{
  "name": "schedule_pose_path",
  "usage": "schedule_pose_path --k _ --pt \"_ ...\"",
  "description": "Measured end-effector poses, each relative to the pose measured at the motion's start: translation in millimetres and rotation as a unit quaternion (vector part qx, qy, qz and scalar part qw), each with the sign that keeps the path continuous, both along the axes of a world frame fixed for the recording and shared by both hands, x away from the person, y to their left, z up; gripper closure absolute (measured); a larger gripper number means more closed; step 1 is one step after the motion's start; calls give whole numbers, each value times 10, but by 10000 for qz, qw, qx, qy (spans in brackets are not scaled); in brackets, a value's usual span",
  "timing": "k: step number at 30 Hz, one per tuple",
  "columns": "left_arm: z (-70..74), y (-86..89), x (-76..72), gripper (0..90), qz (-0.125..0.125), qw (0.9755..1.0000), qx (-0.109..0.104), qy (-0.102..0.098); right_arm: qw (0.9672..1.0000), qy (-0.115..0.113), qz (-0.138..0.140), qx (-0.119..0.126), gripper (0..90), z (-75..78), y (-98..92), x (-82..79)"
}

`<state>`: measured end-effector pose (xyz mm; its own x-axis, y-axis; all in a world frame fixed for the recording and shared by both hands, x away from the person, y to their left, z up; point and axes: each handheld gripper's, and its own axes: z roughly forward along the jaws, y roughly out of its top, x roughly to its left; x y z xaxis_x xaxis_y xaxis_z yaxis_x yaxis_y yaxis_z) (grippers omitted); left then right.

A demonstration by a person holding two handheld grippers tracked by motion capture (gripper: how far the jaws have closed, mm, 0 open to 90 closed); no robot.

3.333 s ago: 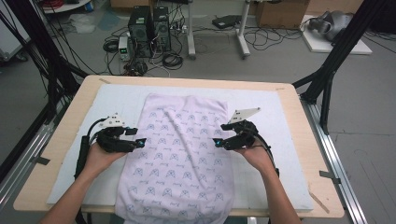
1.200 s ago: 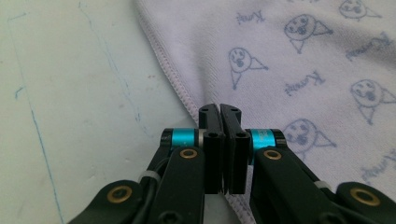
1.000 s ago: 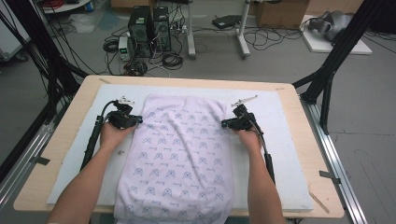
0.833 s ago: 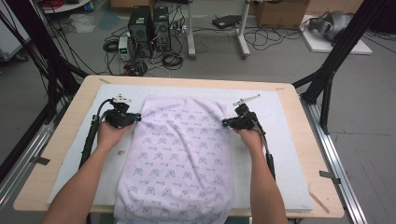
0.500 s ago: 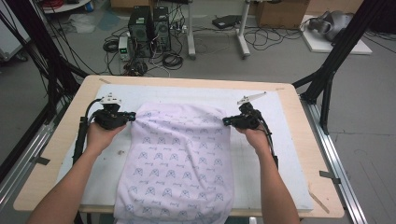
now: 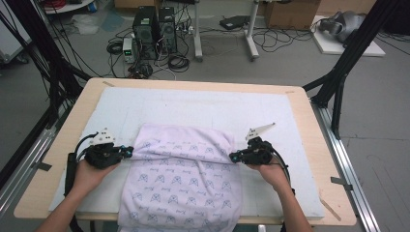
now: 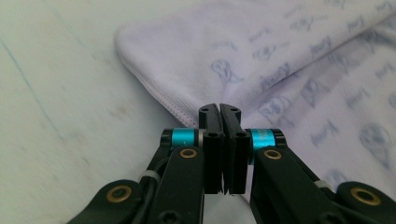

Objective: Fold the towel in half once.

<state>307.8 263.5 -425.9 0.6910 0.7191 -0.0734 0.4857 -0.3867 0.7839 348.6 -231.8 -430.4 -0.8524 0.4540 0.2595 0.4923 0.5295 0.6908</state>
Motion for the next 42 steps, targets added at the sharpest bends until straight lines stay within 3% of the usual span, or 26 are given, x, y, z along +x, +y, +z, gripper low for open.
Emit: schedule_pose_path --k 2,4,7,11,15,19,23,27,31,33,38,42 --pt "-20 17 -9 792 -65 9999 -43 147 10000 55 -14 -28 779 -48 -19 -29" --pt "2 34 20 654 -109 9998 -3 178 9998 66 -149 78 665 -21 -37 -24" --pt "93 22 145 538 -25 9999 -68 145 9987 -187 -432 216 550 102 -60 33" --pt "173 -56 430 503 120 9997 -124 156 9963 -330 -789 98 465 176 -9 243" --pt "127 -134 733 488 381 9984 -255 317 9947 -430 -927 -73 456 153 138 491" --pt "-6 -245 956 486 512 9973 42 529 9925 -431 -1107 -275 445 43 231 670" --pt "-120 -341 1016 524 520 9964 353 567 9904 -415 -1174 -596 477 -97 273 744" --pt "-106 -306 1016 713 642 9957 419 526 9877 -635 -1146 -859 555 -81 301 720" --pt "-104 -343 994 829 529 9963 489 465 9893 -595 -1051 -813 718 -75 323 716" --pt "-104 -345 994 847 491 9966 468 477 9918 -549 -866 -769 826 -68 344 710" --pt "-74 -284 987 854 487 9970 316 504 9940 -548 -615 -716 846 -55 397 693" --pt "22 -250 939 855 492 9981 121 347 9958 -538 -616 -412 846 6 363 677"
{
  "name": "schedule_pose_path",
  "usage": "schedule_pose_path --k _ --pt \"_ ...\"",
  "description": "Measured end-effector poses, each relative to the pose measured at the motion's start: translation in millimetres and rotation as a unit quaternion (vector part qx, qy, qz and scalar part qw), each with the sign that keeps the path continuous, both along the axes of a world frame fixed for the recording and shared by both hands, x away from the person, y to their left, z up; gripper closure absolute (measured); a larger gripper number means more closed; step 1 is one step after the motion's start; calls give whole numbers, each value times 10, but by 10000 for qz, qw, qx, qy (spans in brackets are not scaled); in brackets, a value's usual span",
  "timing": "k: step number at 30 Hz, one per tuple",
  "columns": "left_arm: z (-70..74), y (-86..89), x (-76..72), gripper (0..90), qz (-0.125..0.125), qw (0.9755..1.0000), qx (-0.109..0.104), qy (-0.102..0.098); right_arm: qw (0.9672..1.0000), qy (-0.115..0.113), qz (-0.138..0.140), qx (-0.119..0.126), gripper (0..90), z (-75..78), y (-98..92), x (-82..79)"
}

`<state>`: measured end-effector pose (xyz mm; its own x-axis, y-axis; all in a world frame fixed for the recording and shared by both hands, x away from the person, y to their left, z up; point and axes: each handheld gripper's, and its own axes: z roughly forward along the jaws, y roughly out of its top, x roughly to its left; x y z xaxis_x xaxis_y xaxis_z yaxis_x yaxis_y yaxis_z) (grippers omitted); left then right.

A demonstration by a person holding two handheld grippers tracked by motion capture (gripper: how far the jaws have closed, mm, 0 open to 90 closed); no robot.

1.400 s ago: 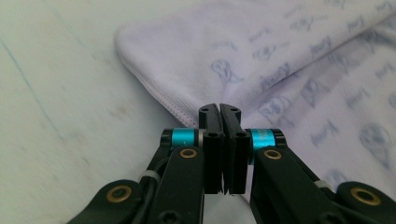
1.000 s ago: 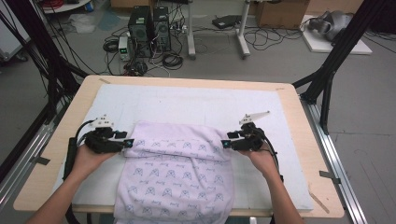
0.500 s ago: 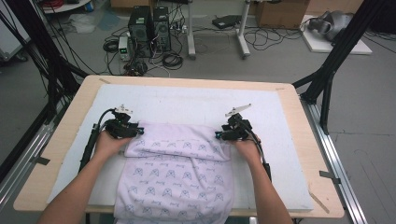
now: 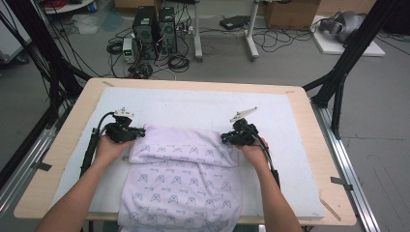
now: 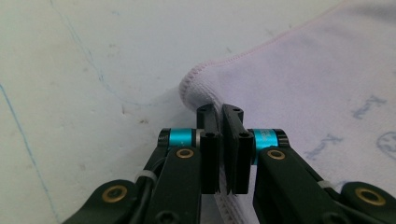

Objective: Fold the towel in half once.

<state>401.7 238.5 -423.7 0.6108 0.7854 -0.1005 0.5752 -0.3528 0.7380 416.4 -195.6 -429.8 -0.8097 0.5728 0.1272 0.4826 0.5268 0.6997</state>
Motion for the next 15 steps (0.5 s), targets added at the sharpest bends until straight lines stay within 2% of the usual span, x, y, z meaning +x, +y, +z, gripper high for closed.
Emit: schedule_pose_path --k 6,9,10,15 --pt "138 43 -103 854 -52 9995 -196 -229 9990 -109 7 435 845 168 -100 -77" --pt "231 52 -187 854 -149 9988 -290 -365 9969 -217 26 761 845 279 -179 -136" --pt "261 56 -219 854 -166 9985 -333 -414 9966 -288 53 774 845 315 -196 -163" --pt "398 90 -378 853 -288 9968 -444 -602 9946 -311 215 965 844 441 -270 -301"
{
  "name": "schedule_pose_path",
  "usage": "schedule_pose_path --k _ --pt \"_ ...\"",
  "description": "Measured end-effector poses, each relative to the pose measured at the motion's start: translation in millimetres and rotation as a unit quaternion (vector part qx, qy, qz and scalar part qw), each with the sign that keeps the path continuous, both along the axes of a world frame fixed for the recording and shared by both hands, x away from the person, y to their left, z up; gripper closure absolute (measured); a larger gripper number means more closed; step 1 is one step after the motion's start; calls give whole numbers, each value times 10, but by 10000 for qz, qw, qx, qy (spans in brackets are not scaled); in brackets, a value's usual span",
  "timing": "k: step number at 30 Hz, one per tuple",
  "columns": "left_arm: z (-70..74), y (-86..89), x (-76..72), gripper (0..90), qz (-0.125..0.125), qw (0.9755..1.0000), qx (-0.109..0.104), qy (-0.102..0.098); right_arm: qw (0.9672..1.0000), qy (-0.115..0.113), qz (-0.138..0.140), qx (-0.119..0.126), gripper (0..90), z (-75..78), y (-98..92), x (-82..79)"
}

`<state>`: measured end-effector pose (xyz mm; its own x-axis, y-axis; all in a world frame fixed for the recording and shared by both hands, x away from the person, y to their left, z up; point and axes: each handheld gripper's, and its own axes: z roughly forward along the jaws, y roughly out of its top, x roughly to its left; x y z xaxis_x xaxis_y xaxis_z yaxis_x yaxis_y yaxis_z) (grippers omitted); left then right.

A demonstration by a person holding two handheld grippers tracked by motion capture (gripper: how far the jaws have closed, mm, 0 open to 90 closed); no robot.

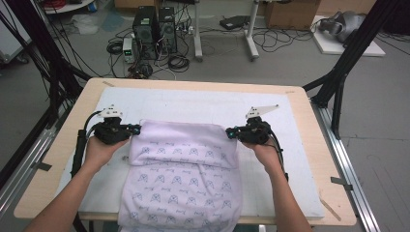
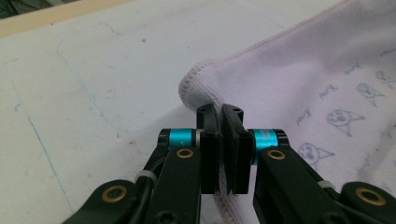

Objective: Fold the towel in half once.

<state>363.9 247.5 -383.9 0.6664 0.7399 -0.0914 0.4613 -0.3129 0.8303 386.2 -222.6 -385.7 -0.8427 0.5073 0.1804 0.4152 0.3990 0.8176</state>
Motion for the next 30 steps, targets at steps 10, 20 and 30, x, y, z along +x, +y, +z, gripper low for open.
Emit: schedule_pose_path --k 10,20,30 --pt "59 47 -386 853 -218 9992 162 -291 9990 -238 369 13 843 145 -56 -361" --pt "-93 46 -785 853 -429 9984 151 -348 9972 -247 688 -139 840 31 -36 -735" --pt "-140 85 -1110 853 -601 9974 181 -356 9960 -290 831 -160 838 -56 -17 -1057"
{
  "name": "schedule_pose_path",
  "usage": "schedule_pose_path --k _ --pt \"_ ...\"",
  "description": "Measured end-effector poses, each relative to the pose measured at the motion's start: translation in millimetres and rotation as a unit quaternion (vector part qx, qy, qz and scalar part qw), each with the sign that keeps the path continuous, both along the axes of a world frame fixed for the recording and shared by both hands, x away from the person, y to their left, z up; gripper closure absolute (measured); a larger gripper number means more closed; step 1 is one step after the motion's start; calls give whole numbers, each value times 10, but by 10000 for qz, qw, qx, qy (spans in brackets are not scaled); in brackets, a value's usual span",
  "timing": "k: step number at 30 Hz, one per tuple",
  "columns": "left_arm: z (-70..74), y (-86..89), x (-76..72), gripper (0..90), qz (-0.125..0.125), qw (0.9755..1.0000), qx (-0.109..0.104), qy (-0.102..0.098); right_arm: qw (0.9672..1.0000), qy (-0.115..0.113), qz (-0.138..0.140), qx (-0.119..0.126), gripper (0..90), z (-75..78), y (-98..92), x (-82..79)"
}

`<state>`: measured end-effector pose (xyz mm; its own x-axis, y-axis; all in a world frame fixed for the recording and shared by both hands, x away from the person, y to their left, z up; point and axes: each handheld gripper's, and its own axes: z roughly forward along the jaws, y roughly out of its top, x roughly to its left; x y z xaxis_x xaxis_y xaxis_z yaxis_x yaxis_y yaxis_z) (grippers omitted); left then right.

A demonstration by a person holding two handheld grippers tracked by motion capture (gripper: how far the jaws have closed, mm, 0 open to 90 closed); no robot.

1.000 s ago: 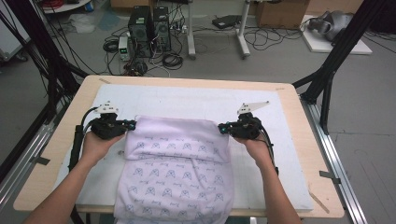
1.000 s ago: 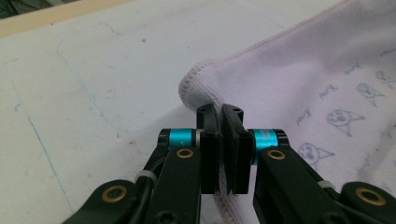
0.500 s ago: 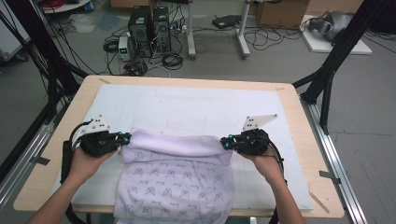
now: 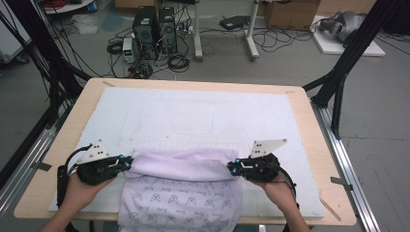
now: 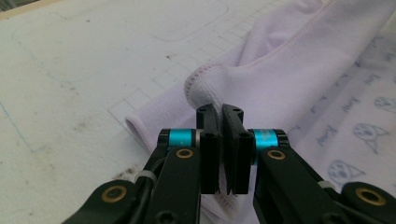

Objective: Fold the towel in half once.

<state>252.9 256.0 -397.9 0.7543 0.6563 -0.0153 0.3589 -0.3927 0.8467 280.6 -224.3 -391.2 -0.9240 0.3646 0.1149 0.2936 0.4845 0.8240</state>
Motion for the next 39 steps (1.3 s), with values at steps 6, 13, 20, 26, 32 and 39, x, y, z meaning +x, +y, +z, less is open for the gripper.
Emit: schedule_pose_path --k 6,13,20,26,32,39 --pt "-67 3 -200 780 -360 9989 -70 297 9997 220 125 -63 804 -154 4 -210" --pt "107 13 -38 546 -233 9996 22 169 9998 -19 -79 200 701 49 -62 -110" --pt "75 -40 236 531 -100 9995 -65 287 9995 4 -300 65 637 40 2 150" --pt "-117 -187 352 509 -140 9983 240 508 9993 119 -201 -275 589 -129 186 215" --pt "-194 -299 327 565 -379 9957 624 577 9987 253 -180 -405 577 -295 253 183" --pt "-262 -369 324 665 -545 9923 883 680 9970 361 -88 -682 637 -465 331 157"
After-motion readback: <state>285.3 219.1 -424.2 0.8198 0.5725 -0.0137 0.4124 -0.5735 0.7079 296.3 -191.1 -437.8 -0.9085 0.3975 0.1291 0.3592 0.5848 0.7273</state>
